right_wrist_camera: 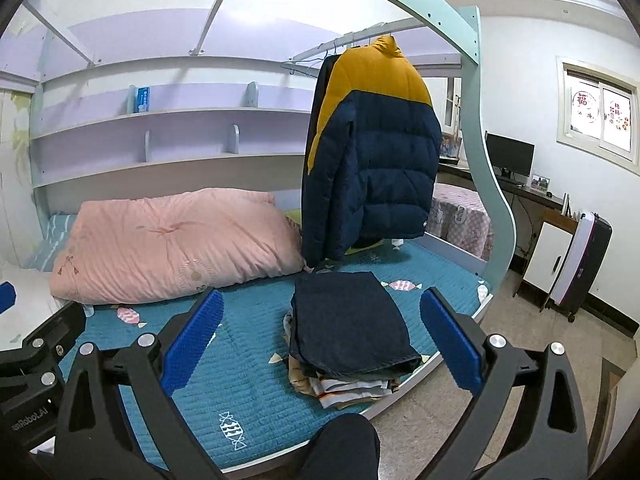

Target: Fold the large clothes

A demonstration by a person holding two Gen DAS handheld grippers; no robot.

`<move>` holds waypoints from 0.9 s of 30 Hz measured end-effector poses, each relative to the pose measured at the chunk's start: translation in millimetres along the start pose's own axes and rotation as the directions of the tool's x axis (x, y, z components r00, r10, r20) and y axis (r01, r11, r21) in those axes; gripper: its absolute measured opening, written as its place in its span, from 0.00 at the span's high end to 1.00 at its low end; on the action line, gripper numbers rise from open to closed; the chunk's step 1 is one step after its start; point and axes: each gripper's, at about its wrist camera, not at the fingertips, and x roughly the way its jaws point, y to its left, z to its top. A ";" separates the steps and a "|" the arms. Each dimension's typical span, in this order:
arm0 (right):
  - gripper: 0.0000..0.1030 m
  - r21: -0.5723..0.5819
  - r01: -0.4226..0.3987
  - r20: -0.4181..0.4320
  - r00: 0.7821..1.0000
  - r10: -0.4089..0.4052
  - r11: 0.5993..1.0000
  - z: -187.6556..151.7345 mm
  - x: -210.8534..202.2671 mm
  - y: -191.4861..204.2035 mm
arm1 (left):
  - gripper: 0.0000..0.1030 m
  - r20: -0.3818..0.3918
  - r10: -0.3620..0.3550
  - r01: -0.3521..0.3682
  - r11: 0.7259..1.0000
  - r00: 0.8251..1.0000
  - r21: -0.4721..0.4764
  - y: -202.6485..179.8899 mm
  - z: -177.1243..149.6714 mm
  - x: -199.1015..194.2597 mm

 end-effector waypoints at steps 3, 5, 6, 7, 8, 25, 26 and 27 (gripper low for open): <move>0.07 -0.003 -0.001 0.000 1.000 0.001 1.000 -2.0 -4.9 2.2 | 0.05 0.004 0.011 -0.011 1.000 1.000 0.002 -0.5 -1.1 -3.7; 0.07 -0.003 0.003 0.001 1.000 -0.003 1.000 -3.1 -8.4 3.2 | 0.05 0.006 0.026 -0.026 1.000 1.000 0.006 -1.0 -1.1 -5.7; 0.07 -0.005 0.002 0.000 1.000 -0.002 1.000 -3.8 -9.6 3.7 | 0.05 0.007 0.024 -0.024 1.000 1.000 0.008 -1.6 -1.2 -7.4; 0.07 -0.006 0.001 -0.001 1.000 -0.001 1.000 -4.6 -11.3 4.5 | 0.05 0.008 0.031 -0.031 1.000 0.999 0.007 -2.1 -2.0 -8.5; 0.07 -0.006 0.001 -0.002 1.000 -0.001 1.000 -5.3 -12.8 4.6 | 0.05 0.010 0.048 -0.048 0.999 0.999 0.006 -2.6 -2.1 -9.8; 0.07 -0.011 -0.007 -0.011 1.000 0.007 1.000 -9.0 -18.8 5.6 | 0.05 -0.005 0.055 -0.055 0.998 0.999 -0.010 0.2 -6.4 -15.6; 0.07 -0.010 -0.008 -0.012 1.000 0.007 1.000 -9.0 -19.1 5.4 | 0.05 -0.007 0.053 -0.054 0.999 0.999 -0.011 0.1 -6.4 -15.8; 0.07 -0.011 -0.006 -0.012 1.000 0.006 1.000 -8.9 -18.7 5.2 | 0.05 -0.008 0.055 -0.055 0.998 0.998 -0.010 -0.6 -7.1 -15.9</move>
